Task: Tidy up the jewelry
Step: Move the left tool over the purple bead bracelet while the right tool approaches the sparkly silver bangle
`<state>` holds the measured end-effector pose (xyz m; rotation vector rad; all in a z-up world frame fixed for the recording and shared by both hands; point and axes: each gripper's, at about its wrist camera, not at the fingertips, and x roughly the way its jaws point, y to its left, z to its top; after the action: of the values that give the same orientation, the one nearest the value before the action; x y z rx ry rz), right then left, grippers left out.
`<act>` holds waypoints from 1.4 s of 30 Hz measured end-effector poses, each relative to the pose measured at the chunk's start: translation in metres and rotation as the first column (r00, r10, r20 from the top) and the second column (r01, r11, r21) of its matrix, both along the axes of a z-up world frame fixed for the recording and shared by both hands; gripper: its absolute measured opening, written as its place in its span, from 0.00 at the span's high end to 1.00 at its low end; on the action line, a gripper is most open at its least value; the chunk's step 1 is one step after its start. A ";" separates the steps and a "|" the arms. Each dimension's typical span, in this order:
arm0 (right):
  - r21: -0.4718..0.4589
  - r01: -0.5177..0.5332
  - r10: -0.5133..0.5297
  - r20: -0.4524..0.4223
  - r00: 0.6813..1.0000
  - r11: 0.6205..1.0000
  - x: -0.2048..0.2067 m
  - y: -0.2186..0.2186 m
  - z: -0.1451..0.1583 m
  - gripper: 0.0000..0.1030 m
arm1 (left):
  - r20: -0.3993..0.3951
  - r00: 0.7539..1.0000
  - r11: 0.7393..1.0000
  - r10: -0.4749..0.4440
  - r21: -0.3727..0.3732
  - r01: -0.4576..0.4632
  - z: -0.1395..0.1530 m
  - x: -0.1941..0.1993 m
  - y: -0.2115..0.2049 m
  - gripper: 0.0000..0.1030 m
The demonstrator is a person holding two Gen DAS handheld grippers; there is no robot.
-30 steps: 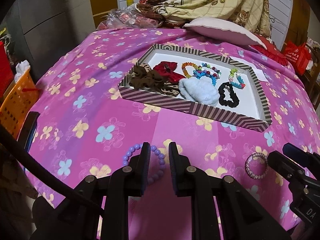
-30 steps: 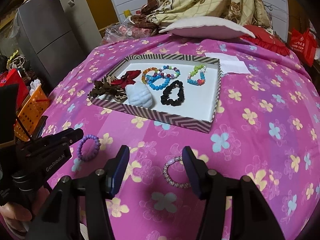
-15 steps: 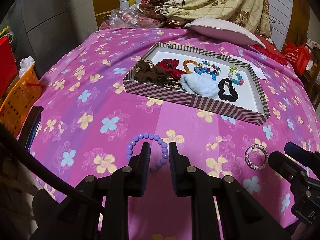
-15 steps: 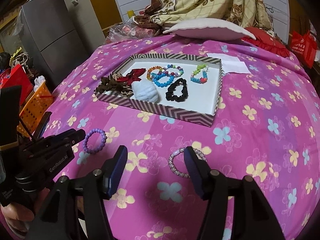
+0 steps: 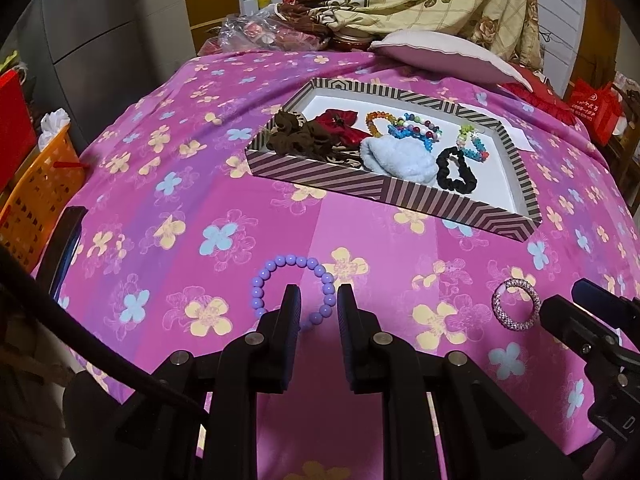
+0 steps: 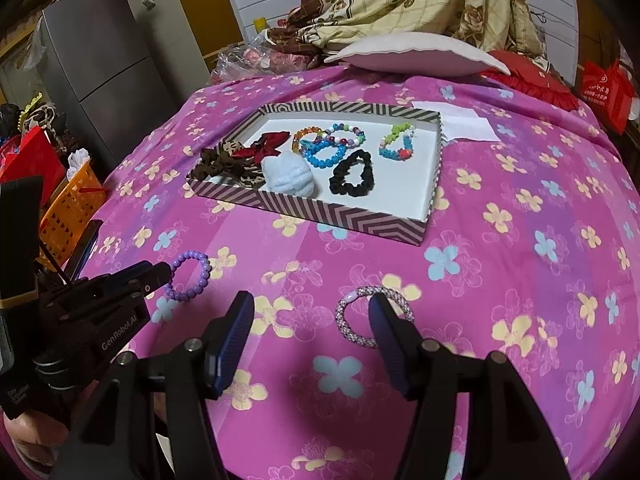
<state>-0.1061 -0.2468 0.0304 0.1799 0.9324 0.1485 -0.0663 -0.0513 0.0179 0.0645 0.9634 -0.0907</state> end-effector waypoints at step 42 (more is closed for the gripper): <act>-0.088 0.072 -0.082 -0.126 0.989 0.994 0.016 -0.059 -0.061 0.44 | -0.192 0.974 0.967 0.120 -0.199 -0.158 -0.030 0.036 0.098 0.51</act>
<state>-0.0897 -0.3054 -0.0304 0.1497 1.0572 0.0267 -0.0303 0.0471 -0.0121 -0.2131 1.1291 -0.0700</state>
